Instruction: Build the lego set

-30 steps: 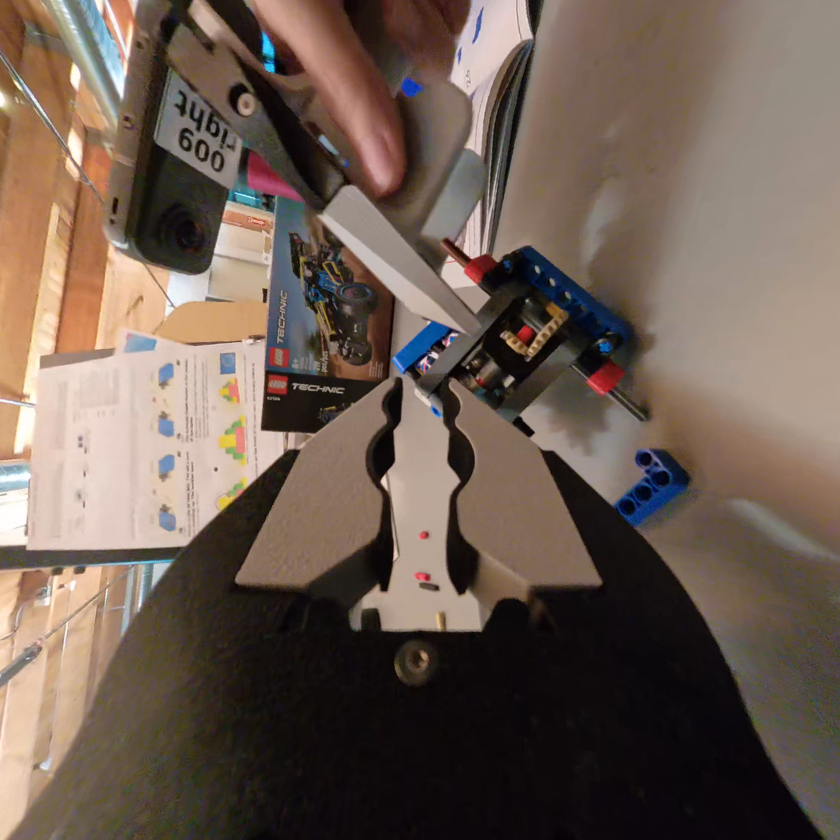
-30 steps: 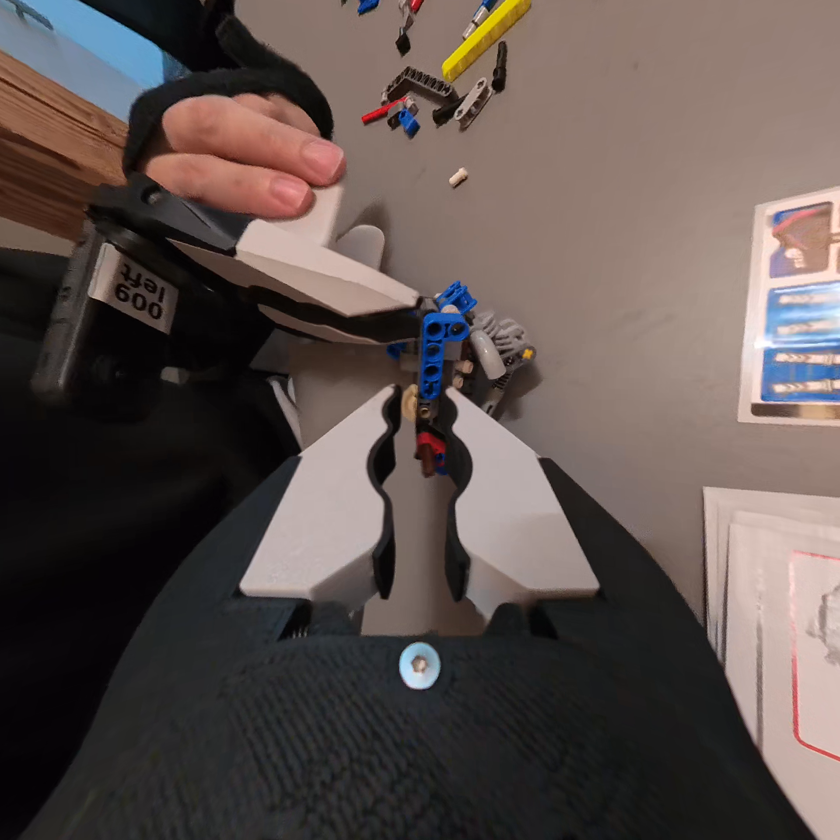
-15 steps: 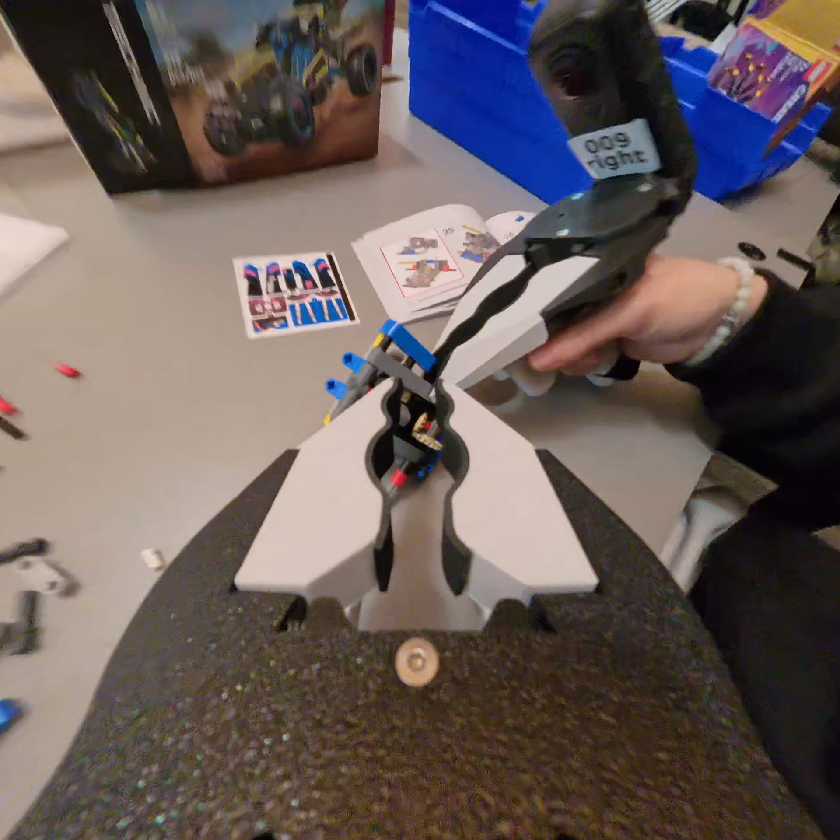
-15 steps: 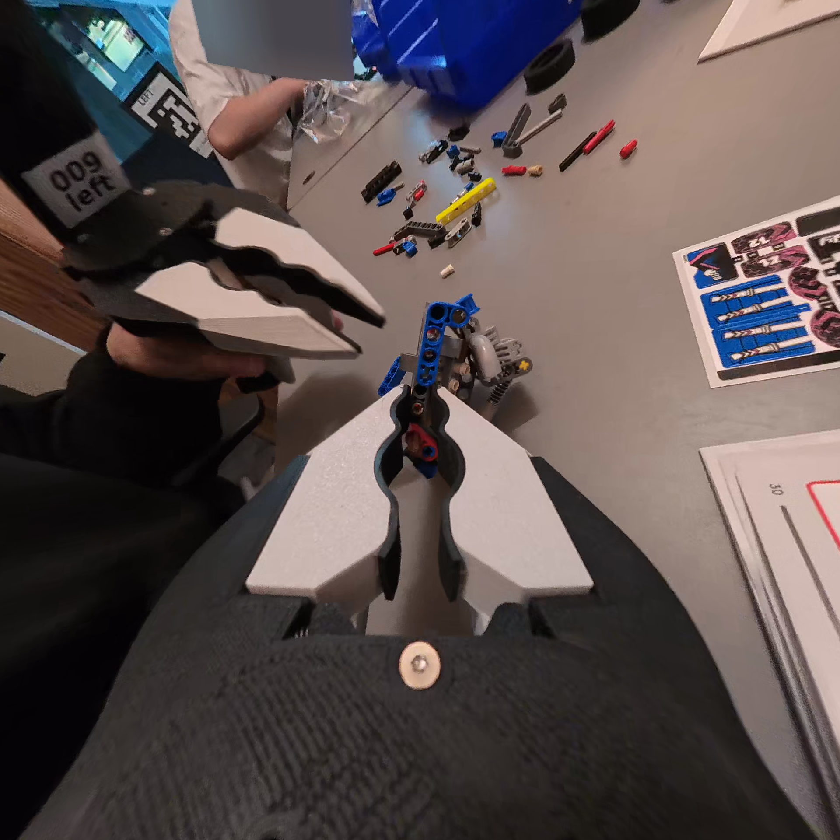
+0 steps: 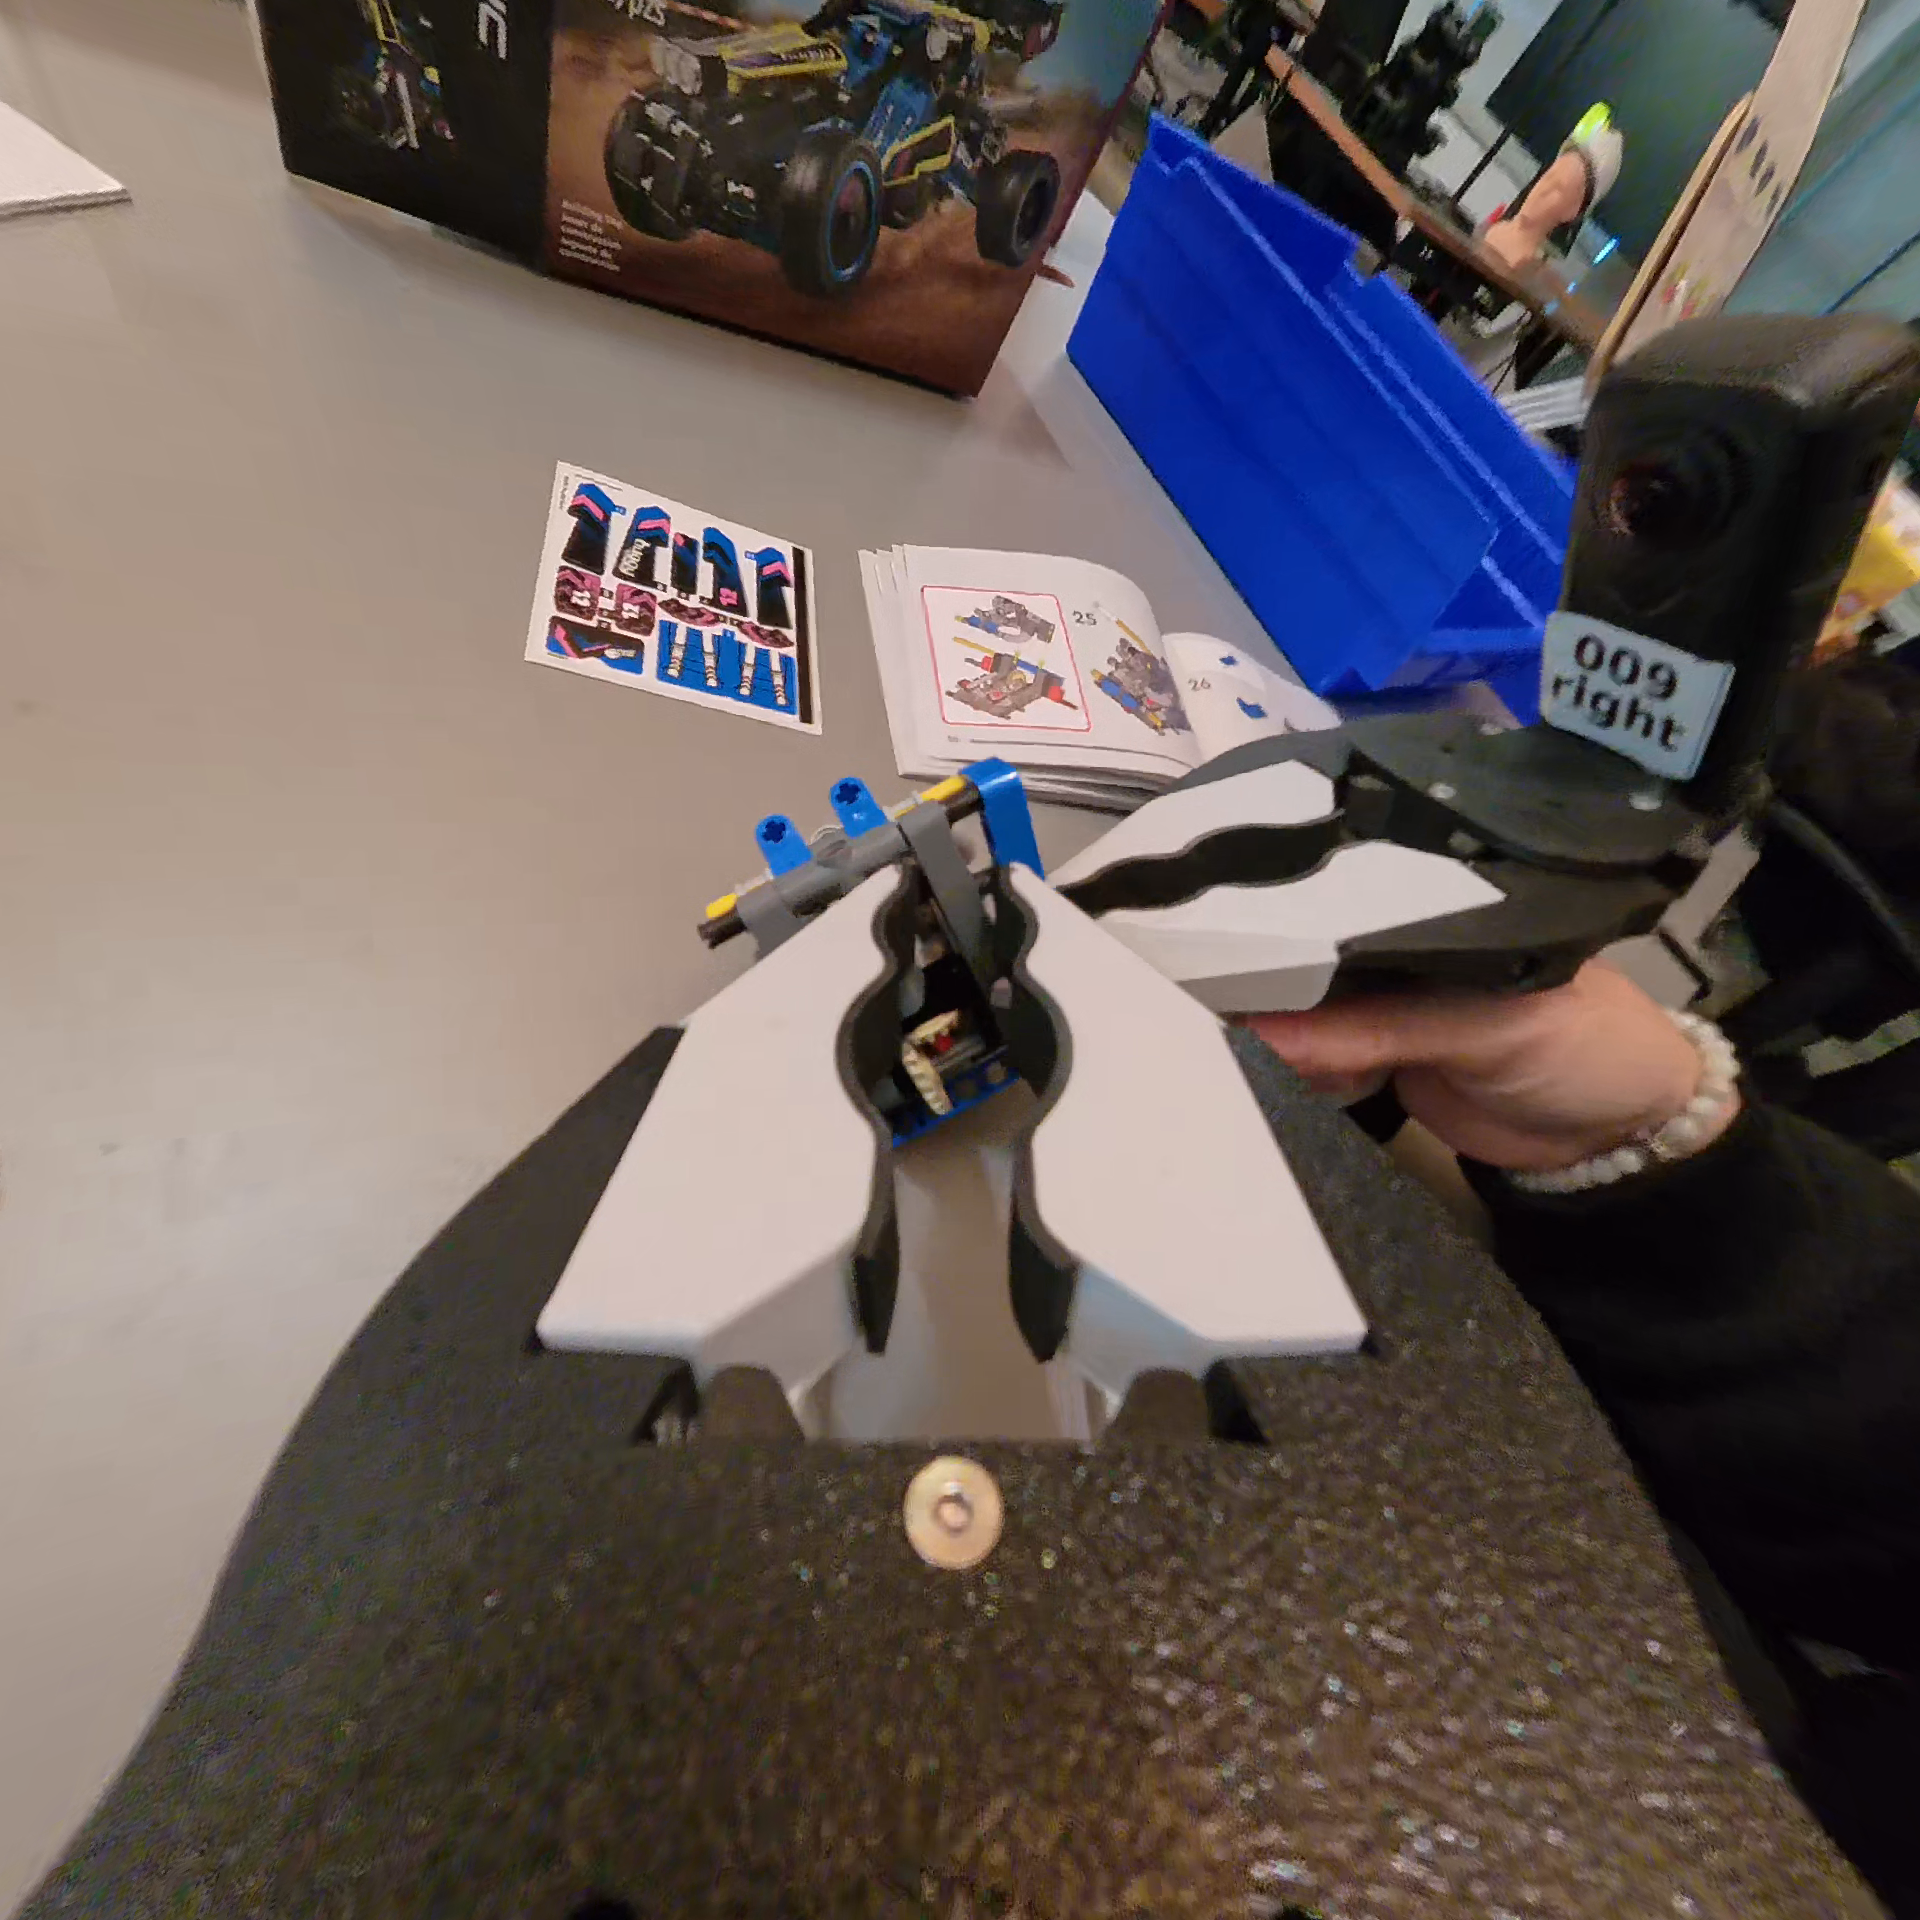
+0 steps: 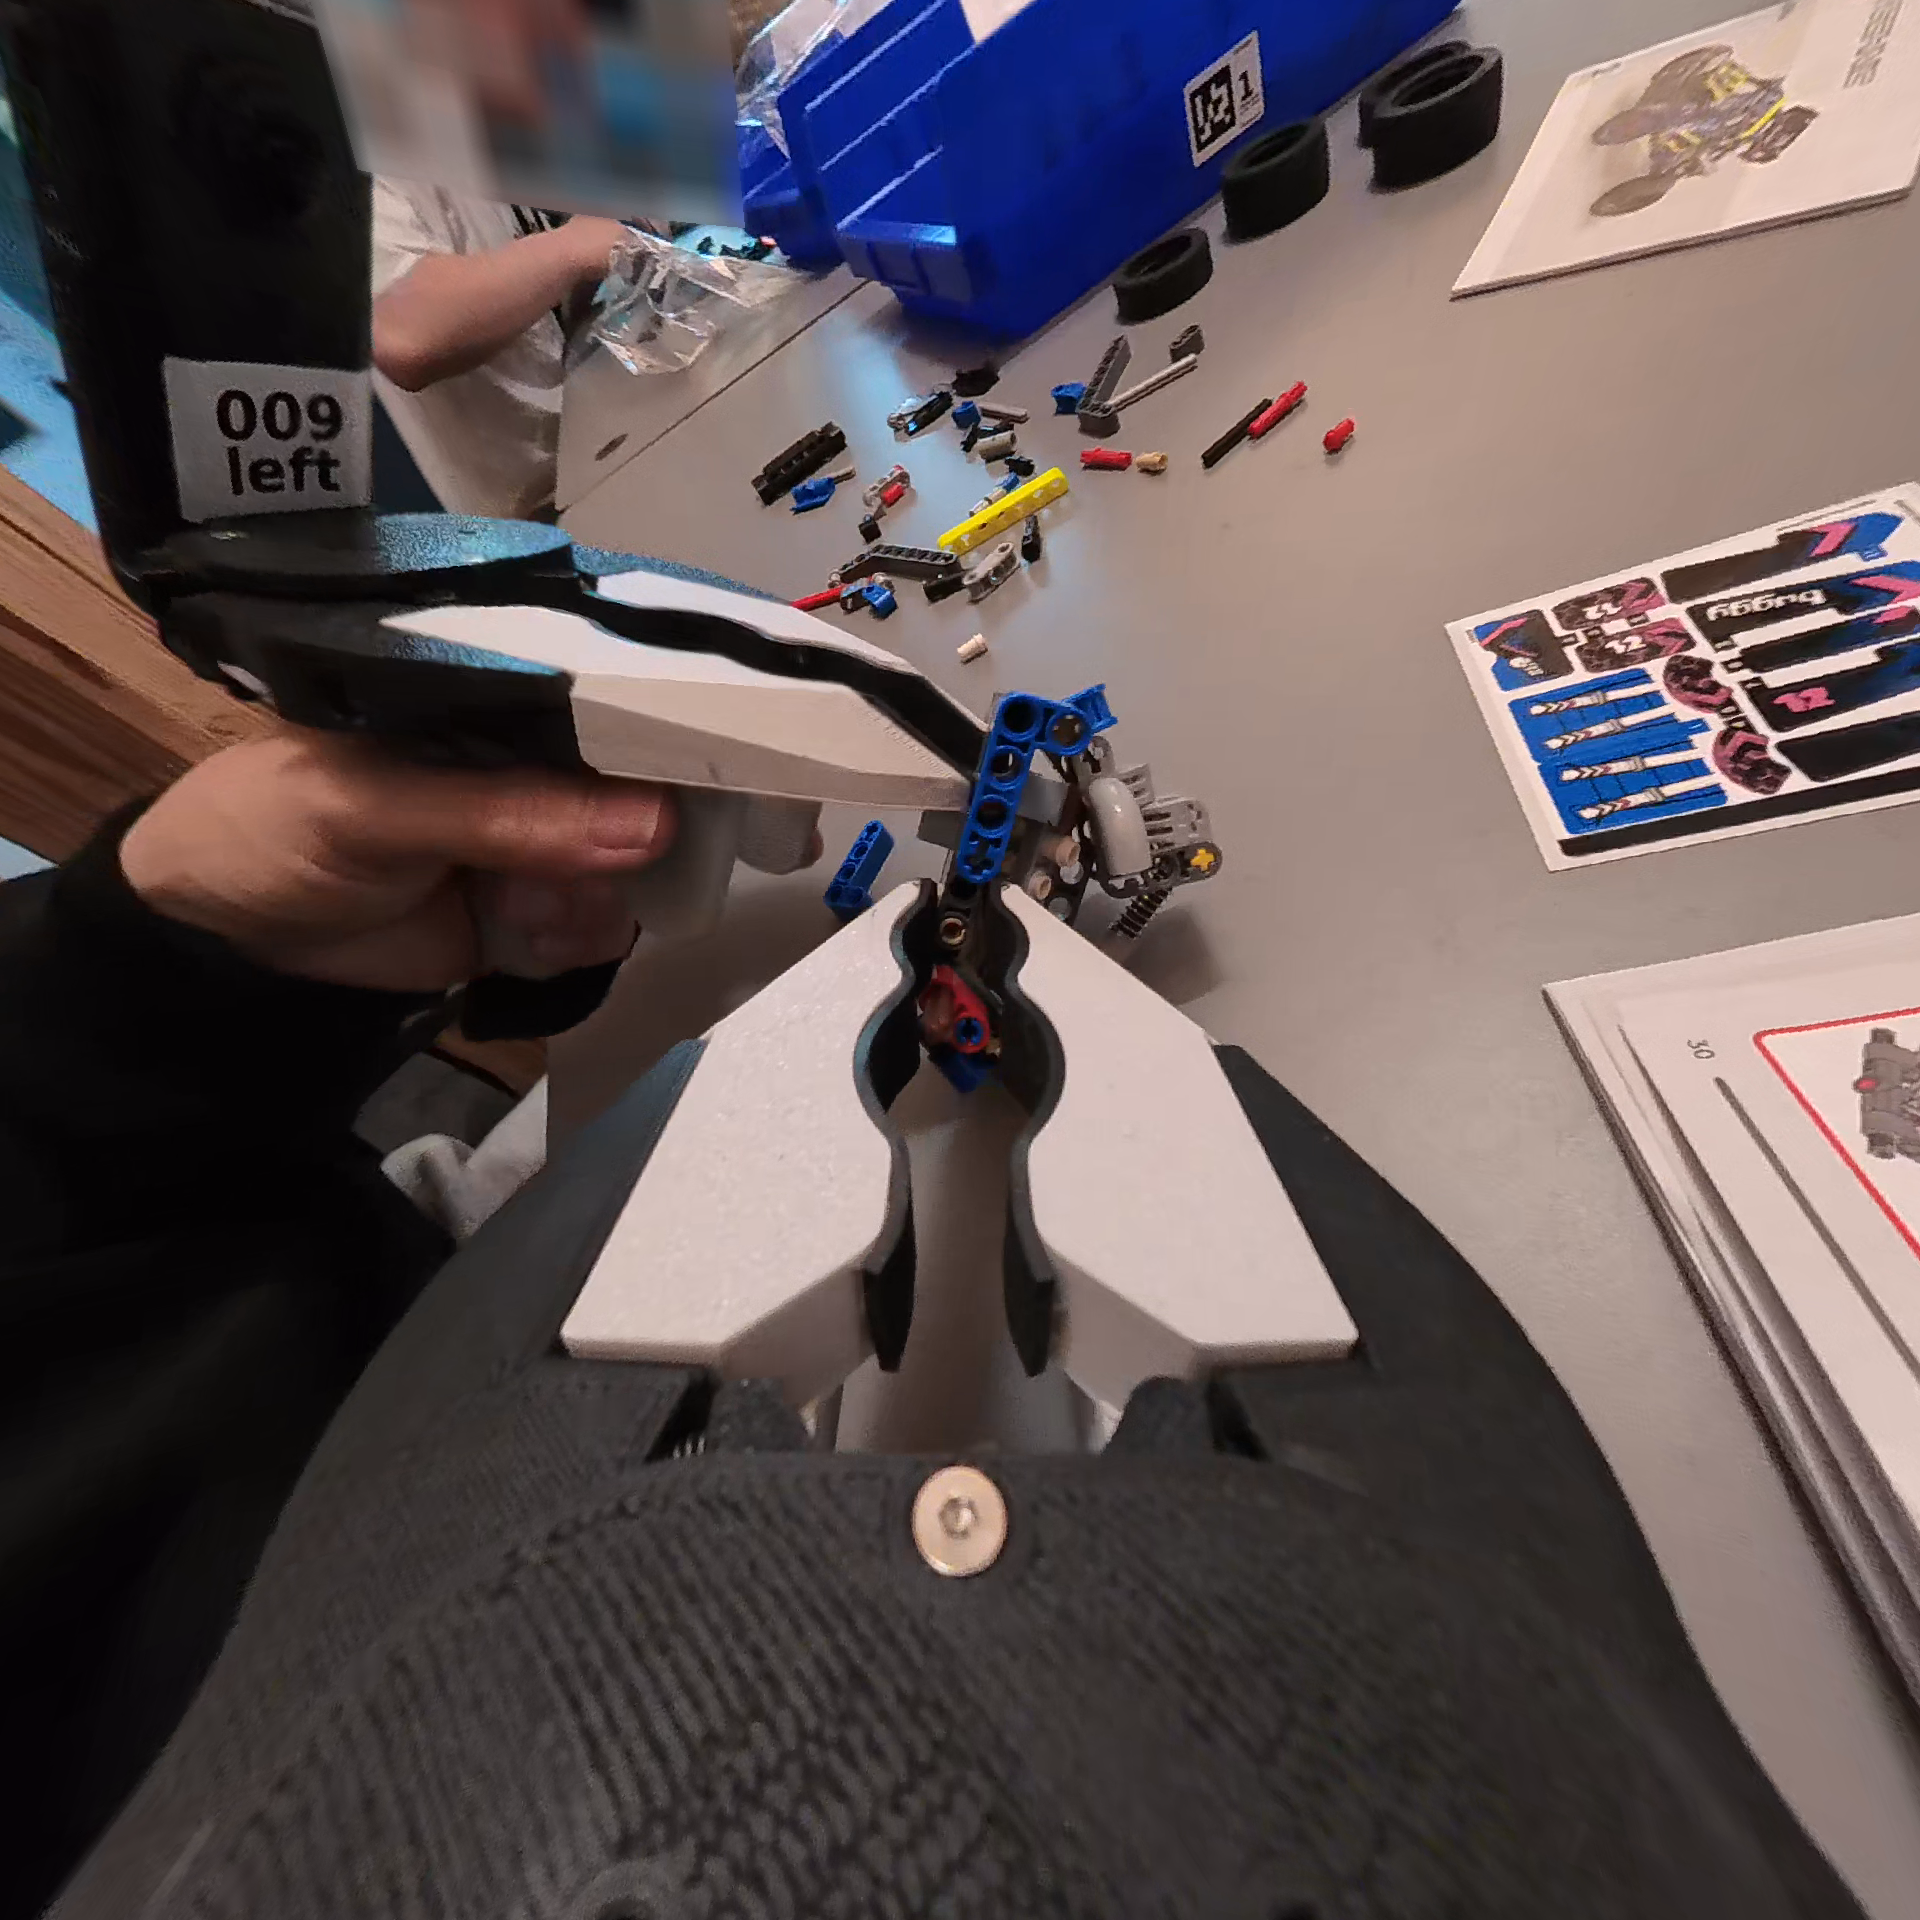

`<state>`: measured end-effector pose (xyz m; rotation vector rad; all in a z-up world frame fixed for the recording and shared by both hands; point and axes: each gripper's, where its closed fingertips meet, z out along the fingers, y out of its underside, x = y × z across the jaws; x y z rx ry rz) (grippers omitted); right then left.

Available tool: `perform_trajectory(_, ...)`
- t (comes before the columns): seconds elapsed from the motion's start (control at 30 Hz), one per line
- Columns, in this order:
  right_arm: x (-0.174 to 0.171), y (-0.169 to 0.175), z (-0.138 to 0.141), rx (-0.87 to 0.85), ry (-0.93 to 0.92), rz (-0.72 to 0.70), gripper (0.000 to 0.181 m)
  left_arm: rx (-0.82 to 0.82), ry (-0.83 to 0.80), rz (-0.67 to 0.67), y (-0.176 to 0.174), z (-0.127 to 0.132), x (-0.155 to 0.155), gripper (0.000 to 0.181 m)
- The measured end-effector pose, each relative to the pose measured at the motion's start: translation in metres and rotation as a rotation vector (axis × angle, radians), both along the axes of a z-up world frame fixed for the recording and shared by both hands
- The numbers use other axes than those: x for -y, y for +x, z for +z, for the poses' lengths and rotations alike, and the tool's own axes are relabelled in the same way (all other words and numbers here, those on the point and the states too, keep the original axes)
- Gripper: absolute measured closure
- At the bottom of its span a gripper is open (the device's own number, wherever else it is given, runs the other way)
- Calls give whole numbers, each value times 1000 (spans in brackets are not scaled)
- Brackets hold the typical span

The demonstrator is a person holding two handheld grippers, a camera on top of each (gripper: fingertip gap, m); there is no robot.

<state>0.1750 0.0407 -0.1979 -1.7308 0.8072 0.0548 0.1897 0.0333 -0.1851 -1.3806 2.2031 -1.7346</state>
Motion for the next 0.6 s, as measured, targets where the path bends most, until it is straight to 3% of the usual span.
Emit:
perform_trajectory(0.03, 0, 0, 0, 14, -12, -9, 175, -15, -23, 8, 0, 1, 1, 170)
perform_trajectory(0.27, 1, 4, 0, 78, -61, -52, 175, 31, -33, 53, 6, 4, 1, 176)
perform_trajectory(0.47, 20, 13, 20, 147, 3, -124, 171, 412, 179, 26, 13, 13, 2, 177)
perform_trajectory(0.6, 24, 17, 22, 181, -1, -163, 168, 506, 281, 6, 14, 4, 5, 177)
